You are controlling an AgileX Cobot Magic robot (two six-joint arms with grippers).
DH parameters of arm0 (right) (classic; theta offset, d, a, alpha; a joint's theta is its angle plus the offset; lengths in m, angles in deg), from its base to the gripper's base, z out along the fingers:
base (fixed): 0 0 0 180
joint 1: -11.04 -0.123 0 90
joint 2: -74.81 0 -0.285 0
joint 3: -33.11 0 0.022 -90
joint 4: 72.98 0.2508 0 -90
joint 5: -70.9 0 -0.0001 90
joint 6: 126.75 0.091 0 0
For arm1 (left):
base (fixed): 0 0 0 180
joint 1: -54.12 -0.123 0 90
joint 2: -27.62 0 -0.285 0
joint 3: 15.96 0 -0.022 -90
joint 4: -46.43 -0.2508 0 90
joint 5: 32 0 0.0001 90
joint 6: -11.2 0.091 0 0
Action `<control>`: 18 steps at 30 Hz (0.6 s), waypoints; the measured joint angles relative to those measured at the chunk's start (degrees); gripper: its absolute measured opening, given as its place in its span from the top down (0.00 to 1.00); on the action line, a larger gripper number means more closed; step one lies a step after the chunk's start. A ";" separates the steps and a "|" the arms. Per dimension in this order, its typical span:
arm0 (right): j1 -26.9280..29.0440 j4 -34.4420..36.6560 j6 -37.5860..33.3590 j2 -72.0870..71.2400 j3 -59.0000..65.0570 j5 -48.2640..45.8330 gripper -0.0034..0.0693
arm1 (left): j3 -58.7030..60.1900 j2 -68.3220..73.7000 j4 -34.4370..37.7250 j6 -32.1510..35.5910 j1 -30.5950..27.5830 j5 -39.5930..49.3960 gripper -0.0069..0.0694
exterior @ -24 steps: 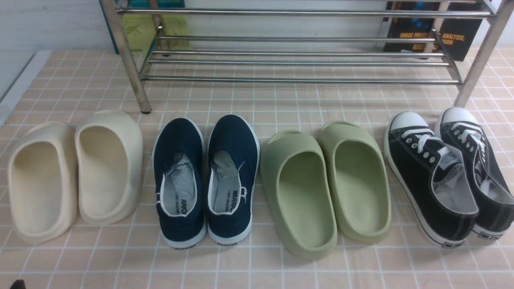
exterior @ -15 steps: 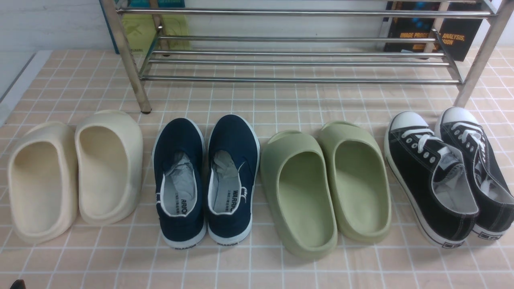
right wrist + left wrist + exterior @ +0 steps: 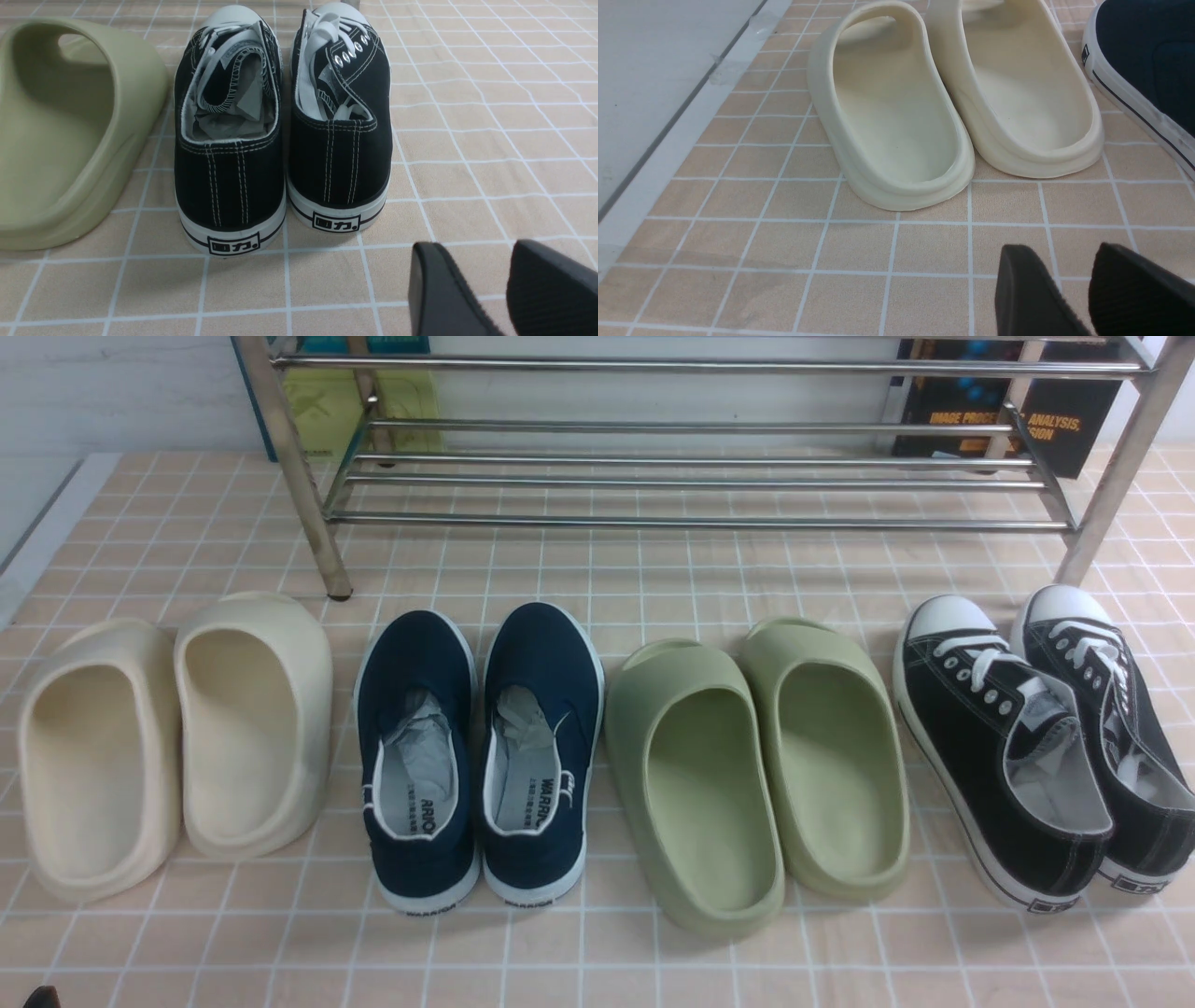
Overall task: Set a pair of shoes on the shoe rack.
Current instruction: Use the left arm to grab the shoe closest to it
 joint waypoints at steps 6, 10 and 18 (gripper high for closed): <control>0.00 0.00 0.00 0.00 0.00 0.00 0.62 | 0.00 0.00 -0.05 0.00 0.00 0.00 0.59; 0.00 0.35 0.00 0.00 0.00 0.00 0.62 | 0.00 0.00 -0.05 0.00 0.00 0.00 0.59; 0.00 0.35 0.00 0.00 0.00 0.00 0.62 | 0.00 0.00 -0.05 0.00 0.00 0.00 0.59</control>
